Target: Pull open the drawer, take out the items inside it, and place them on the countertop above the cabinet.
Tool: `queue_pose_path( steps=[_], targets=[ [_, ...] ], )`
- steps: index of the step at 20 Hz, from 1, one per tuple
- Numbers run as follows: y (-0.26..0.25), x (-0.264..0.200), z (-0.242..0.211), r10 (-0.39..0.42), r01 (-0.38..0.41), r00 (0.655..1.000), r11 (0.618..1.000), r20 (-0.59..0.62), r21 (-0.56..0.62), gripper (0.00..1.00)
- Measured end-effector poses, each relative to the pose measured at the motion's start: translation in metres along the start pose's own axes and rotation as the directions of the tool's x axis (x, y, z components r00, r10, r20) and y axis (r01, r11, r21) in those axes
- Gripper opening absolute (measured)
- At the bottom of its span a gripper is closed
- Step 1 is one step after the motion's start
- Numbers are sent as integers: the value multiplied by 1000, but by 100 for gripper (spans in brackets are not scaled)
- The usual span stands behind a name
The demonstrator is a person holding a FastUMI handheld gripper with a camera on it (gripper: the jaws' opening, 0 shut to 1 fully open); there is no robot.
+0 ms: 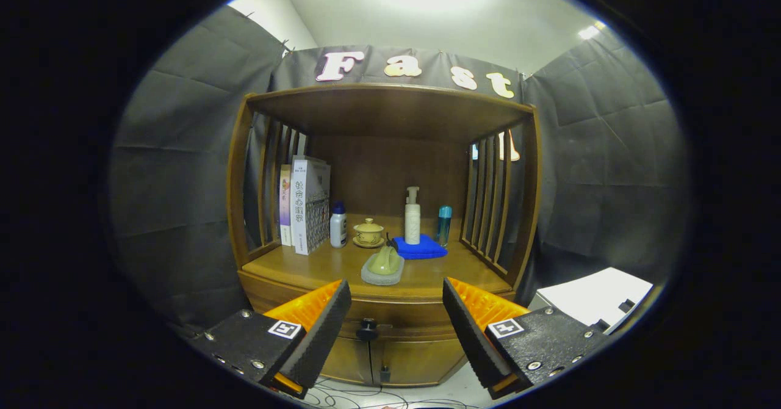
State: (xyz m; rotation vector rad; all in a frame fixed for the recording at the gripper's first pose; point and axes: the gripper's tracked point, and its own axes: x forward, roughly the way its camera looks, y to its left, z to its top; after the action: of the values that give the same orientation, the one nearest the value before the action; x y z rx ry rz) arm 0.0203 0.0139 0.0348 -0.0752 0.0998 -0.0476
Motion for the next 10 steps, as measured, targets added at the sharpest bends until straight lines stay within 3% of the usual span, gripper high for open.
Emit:
queue_pose_path(
  steps=[10],
  targets=[
    [9,-31,40,-8,12,996,999,89,-40,94]
  ],
)
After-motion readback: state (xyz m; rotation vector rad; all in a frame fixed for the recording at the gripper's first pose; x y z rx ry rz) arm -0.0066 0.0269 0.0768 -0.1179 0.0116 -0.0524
